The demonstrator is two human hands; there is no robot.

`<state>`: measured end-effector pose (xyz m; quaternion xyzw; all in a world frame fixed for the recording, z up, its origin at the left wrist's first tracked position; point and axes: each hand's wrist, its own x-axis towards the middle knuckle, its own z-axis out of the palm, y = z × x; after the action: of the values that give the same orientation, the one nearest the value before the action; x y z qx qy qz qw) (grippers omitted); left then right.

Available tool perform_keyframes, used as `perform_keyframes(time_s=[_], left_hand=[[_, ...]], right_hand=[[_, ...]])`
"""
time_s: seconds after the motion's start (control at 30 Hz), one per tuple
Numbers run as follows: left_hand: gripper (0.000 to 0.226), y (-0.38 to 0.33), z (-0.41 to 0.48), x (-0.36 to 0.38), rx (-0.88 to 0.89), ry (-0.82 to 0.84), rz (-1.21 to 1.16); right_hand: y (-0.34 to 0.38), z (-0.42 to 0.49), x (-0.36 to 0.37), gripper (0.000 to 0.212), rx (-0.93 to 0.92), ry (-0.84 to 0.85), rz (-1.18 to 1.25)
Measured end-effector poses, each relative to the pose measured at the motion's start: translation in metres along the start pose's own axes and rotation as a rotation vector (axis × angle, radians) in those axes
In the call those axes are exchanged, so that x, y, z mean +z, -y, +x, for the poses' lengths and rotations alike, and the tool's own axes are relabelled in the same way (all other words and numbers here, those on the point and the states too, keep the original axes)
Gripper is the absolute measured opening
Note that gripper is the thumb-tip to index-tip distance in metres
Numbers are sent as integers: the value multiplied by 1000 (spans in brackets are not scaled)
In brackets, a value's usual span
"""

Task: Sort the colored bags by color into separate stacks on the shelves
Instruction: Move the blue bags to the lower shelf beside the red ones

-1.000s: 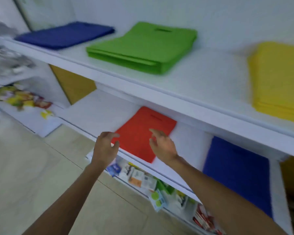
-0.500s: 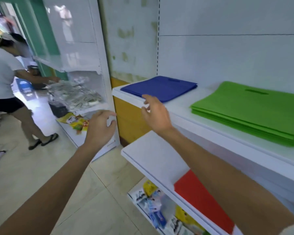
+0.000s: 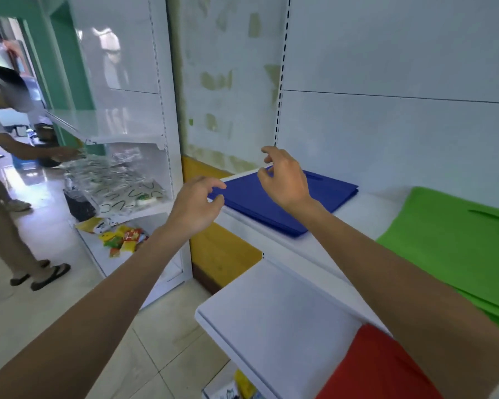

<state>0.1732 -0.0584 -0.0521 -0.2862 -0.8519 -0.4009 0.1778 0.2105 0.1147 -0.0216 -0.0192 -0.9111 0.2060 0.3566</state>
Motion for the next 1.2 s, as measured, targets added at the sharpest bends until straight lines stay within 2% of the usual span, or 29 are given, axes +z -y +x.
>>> perform_keyframes(time_s=[0.17,0.3,0.47,0.57,0.67,0.73,0.8,0.87,0.9,0.97,1.0,1.07,1.2], left_hand=[[23,28,53,21,41,89,10],[23,56,100,43,90,241,7],[32,74,143,61,98,446,-42],[44,74,155,74,67,531,-86],[51,74,161,80,-9,526,-111],[34,75,165,81,-5,543,-105],[16,79,166,81,25,513,-140],[24,85,165,84,24,453,-219],[27,88,164,85,14,425,-244],[11,90,164,88,16,406,-246],[12,90,164,89,22,405,-228],[9,90,166,90,22,387,-234],[17,88,162,84,84,265,-260]], right_hand=[[-27,27,14,40,76,-39,-61],[-53,37,10,40,208,-109,-166],[-68,30,-2,37,409,-216,-295],[-76,16,-4,34,635,-259,-401],[-81,-2,4,29,951,-199,-416],[-78,-11,11,24,1057,-186,-383],[-79,-14,15,29,1072,-224,-387],[-80,-15,16,35,1081,-280,-376],[-80,-14,16,32,1085,-303,-359],[-81,-14,15,20,1074,-341,-324],[-81,-14,15,20,1062,-353,-317],[-79,-14,16,22,1006,-369,-331],[-77,-11,20,10,817,-393,-437]])
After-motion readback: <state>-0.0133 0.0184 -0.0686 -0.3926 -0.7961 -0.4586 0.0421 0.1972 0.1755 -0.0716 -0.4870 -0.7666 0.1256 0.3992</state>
